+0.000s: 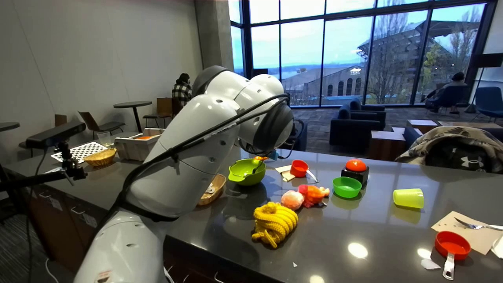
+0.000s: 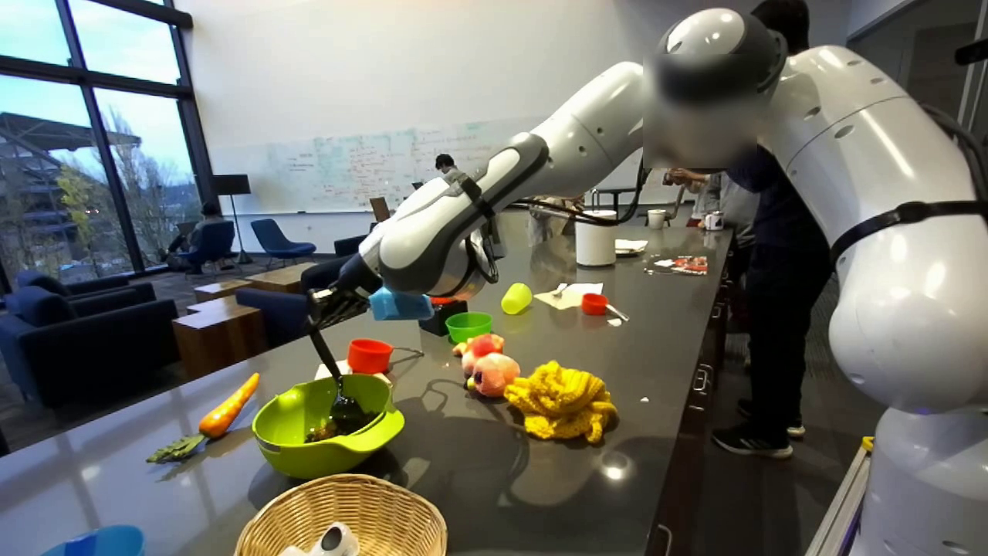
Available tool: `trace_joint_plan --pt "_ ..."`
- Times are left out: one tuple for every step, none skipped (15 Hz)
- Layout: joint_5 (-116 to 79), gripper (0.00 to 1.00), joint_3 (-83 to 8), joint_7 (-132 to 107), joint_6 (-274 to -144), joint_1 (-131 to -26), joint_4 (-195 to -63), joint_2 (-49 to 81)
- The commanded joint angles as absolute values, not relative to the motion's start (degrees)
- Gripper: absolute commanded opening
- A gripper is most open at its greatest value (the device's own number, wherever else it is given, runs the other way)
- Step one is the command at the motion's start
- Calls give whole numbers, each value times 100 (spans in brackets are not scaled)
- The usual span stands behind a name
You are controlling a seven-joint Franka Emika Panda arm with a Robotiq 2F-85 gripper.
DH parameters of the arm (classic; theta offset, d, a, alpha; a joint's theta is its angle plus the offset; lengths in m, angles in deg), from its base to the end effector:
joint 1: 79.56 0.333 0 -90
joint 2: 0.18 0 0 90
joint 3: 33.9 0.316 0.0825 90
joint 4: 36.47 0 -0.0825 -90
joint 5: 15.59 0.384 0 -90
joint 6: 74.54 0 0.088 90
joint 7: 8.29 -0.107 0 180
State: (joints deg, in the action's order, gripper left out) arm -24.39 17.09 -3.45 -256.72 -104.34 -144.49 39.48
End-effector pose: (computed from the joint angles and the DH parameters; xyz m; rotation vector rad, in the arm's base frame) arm 0.6466 0.2246 0.3531 -2.3893 -0.4104 -1.0085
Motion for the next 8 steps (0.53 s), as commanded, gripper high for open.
trace_joint_plan --pt "-2470 1 1658 -278 -25436 -10412 -14035 4051" --pt "-2478 1 1650 -272 -25382 -10361 -13947 4071" --pt "-2481 1 1657 -270 -25331 -10316 -13876 4088" --pt "-2481 1 1665 -274 -25305 -10251 -13818 4115" --pt "-2480 1 1690 -272 -25271 -10205 -13782 4134" --pt "-2488 1 1678 -270 -25259 -10127 -13752 4152" --pt "-2484 1 1702 -268 -25235 -10080 -13737 4174" --pt "-2487 1 1691 -264 -25233 -10002 -13709 4205"
